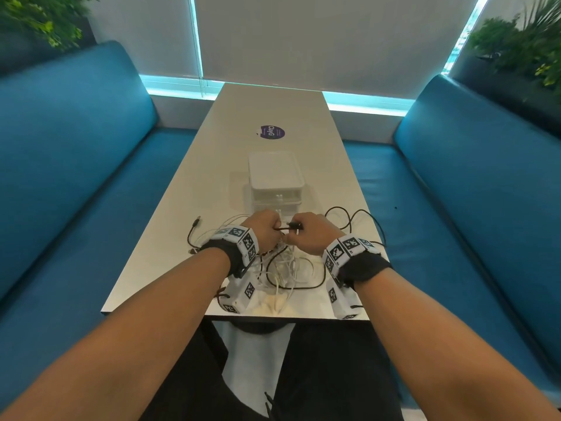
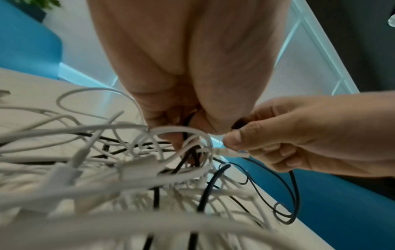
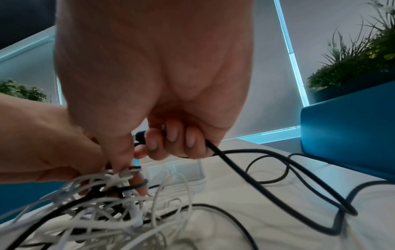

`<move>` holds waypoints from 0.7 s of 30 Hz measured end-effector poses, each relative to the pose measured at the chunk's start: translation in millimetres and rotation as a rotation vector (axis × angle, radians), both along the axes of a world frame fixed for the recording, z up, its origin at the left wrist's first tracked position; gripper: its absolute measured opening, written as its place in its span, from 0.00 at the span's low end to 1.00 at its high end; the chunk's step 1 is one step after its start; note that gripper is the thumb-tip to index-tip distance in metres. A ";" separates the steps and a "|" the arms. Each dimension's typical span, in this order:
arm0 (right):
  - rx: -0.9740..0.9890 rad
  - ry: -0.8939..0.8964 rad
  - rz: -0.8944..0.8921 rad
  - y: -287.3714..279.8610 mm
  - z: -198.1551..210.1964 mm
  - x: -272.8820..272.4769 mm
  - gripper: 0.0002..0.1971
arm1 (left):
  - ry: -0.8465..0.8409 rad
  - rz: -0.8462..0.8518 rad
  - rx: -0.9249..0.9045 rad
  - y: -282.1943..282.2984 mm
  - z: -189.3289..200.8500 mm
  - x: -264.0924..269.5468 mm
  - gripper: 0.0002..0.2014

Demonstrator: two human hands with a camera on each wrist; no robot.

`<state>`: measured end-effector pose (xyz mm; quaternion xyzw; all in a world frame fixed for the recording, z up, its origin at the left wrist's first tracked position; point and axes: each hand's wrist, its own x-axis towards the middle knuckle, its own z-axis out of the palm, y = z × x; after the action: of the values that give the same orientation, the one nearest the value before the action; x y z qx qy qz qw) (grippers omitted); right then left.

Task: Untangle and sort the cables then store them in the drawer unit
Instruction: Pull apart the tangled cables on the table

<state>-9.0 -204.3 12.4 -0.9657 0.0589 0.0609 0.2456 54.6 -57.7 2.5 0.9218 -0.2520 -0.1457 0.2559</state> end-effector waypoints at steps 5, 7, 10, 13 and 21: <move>-0.072 0.010 0.013 3.6 -1.6 2.9 0.08 | 0.013 0.034 -0.140 3.1 -4.7 4.1 0.08; -0.079 0.021 0.006 2.7 -2.4 4.5 0.10 | 0.055 0.050 -0.201 5.8 -4.6 5.8 0.05; -0.085 0.008 0.003 1.4 -1.1 5.4 0.13 | 0.057 0.106 -0.271 8.5 -8.8 7.4 0.08; -0.076 -0.016 -0.003 -1.9 0.0 4.6 0.16 | 0.032 0.094 -0.277 7.5 -13.4 8.1 0.19; -0.082 -0.080 -0.049 -9.8 -1.6 -2.5 0.16 | 0.007 0.045 -0.232 4.1 -3.1 8.4 0.11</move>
<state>-11.5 -214.1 10.8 -0.9749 0.0752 0.0139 0.2092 63.0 -53.6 -0.6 0.8908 -0.2455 -0.1131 0.3651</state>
